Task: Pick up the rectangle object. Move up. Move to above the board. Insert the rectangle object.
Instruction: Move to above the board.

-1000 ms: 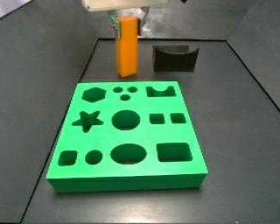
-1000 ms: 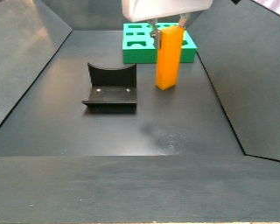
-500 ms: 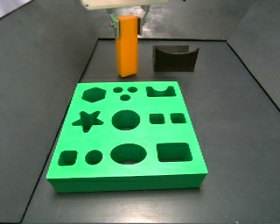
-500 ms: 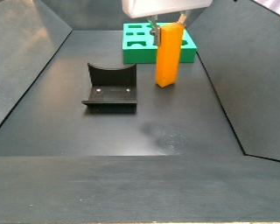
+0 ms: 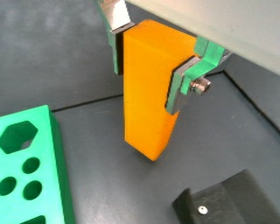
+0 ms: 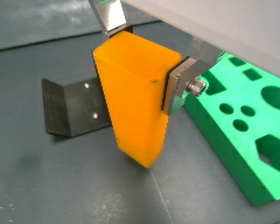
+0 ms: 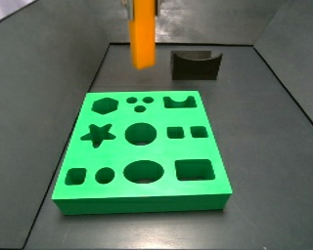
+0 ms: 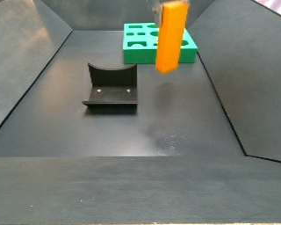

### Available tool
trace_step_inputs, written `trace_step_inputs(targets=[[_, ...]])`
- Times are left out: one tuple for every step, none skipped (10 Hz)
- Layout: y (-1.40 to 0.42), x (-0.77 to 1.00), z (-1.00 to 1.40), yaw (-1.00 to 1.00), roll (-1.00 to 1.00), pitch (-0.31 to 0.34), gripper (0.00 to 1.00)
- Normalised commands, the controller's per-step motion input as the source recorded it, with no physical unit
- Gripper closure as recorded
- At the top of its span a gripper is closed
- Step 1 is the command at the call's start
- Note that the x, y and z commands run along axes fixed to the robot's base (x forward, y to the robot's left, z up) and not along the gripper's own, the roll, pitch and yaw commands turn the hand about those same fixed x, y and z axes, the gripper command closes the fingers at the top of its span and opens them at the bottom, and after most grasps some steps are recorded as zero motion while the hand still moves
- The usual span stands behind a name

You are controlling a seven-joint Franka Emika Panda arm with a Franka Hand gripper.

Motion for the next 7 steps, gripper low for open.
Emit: trace_step_inputs(targets=[[-0.01, 0.20, 1.00, 0.33, 0.04, -0.057, 1.00], [-0.01, 0.19, 1.00, 0.24, 0.04, 0.002, 1.00], [-0.01, 0.18, 1.00, 0.17, 0.04, 0.029, 1.00], [-0.02, 0.16, 1.00, 0.10, 0.04, 0.059, 1.00], [-0.02, 0.15, 1.00, 0.08, 0.04, 0.067, 1.00], [-0.02, 0.14, 1.00, 0.06, 0.04, 0.078, 1.00], [-0.02, 0.12, 1.00, 0.05, 0.04, 0.082, 1.00]])
